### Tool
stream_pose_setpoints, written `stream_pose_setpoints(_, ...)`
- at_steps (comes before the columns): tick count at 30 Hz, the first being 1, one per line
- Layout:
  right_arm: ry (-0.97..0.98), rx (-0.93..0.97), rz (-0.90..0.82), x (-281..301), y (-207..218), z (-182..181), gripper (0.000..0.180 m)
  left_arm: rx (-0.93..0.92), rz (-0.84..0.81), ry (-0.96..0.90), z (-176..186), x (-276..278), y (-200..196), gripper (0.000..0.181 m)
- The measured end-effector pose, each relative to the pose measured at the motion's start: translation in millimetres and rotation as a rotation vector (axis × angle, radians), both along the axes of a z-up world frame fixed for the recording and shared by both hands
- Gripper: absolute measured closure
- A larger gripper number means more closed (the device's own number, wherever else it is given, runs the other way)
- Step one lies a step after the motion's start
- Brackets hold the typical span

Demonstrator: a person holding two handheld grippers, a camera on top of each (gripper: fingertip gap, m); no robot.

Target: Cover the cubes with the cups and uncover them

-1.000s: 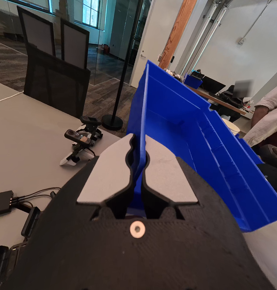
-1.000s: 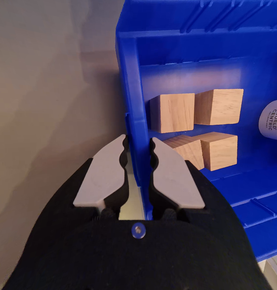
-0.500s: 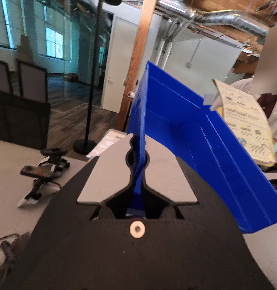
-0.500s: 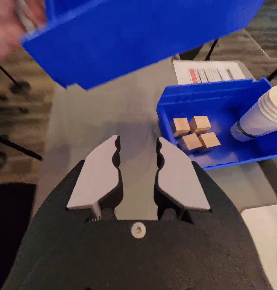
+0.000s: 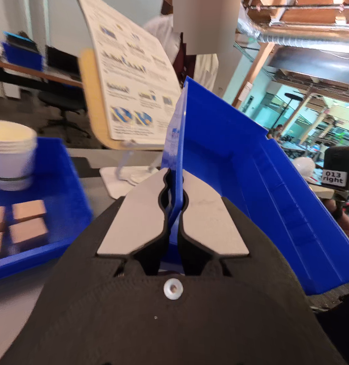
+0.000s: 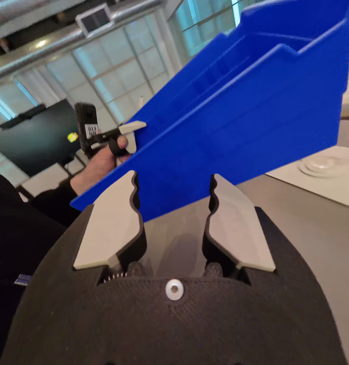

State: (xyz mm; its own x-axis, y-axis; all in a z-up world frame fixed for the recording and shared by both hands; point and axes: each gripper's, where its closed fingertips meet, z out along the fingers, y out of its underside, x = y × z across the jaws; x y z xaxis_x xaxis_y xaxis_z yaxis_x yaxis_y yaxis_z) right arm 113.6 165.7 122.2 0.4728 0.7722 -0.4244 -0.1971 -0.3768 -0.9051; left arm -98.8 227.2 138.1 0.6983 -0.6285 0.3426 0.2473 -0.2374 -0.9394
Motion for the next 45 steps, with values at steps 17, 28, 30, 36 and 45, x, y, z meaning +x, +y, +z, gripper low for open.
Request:
stream_pose_setpoints(17,0.006,-0.418,-0.287,238,16,-136,0.132,-0.362,-0.216,0.012,-171,265,41,0.173)
stream_pose_setpoints(28,-0.066,-0.509,-0.198,265,46,-166,0.132,-0.32,-0.206,0.112,-183,273,41,0.164)
stream_pose_setpoints(30,-0.06,-0.508,-0.242,271,45,-160,0.127,-0.305,-0.235,0.103,-179,271,37,0.163)
stream_pose_setpoints(36,-0.179,-0.517,-0.371,243,14,-130,0.101,-0.271,-0.294,0.162,-160,254,27,0.151)
stream_pose_setpoints(45,-0.462,-0.541,-0.441,202,-3,-178,0.123,-0.346,-0.391,0.217,-178,265,13,0.161)
